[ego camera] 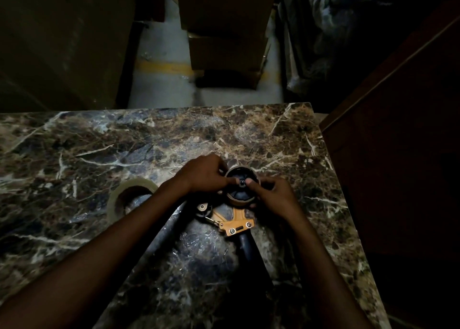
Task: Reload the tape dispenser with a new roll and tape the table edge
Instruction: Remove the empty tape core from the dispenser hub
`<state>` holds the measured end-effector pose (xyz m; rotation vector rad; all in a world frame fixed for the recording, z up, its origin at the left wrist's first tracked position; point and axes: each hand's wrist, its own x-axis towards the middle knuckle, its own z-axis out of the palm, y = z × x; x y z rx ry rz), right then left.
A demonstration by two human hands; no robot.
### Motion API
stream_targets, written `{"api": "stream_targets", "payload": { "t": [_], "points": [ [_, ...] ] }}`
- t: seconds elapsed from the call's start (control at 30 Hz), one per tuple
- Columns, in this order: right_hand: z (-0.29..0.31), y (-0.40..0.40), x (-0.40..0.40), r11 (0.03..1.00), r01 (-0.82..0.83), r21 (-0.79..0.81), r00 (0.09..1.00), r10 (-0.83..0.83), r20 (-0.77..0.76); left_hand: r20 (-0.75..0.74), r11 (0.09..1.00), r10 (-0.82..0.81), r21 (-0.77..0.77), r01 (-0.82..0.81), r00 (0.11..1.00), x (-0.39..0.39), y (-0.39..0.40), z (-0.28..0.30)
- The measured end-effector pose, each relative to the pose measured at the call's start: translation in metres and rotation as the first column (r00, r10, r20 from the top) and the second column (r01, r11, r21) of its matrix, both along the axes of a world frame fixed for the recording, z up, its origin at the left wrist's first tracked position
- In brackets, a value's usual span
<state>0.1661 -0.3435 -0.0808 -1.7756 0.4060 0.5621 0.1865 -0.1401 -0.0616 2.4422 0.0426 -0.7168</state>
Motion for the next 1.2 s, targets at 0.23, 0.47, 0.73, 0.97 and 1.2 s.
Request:
{"api": "stream_targets", "payload": {
  "t": [0.23,0.47,0.73,0.97,1.2],
  "points": [
    [0.012,0.000,0.000,0.997,0.020,0.081,0.997,-0.014,-0.073,-0.061,0.998,0.051,0.040,-0.049,0.997,0.000,0.001,-0.004],
    [0.010,0.010,0.000,0.998,0.044,0.046,0.997,-0.041,-0.068,-0.060,0.998,0.064,0.008,-0.063,0.996,-0.014,0.008,-0.002],
    [0.010,0.015,0.001,0.999,0.032,0.002,0.996,-0.032,-0.088,-0.067,0.959,0.262,-0.090,-0.267,0.963,-0.038,0.008,-0.008],
    [0.001,0.011,-0.005,1.000,-0.014,-0.015,0.997,0.013,-0.077,-0.121,0.896,0.401,-0.155,-0.417,0.908,-0.064,-0.001,-0.008],
    [0.008,0.007,-0.014,0.989,-0.097,0.109,0.968,0.119,-0.222,-0.164,0.715,0.575,-0.375,-0.590,0.801,-0.099,-0.014,-0.014]
  ]
}}
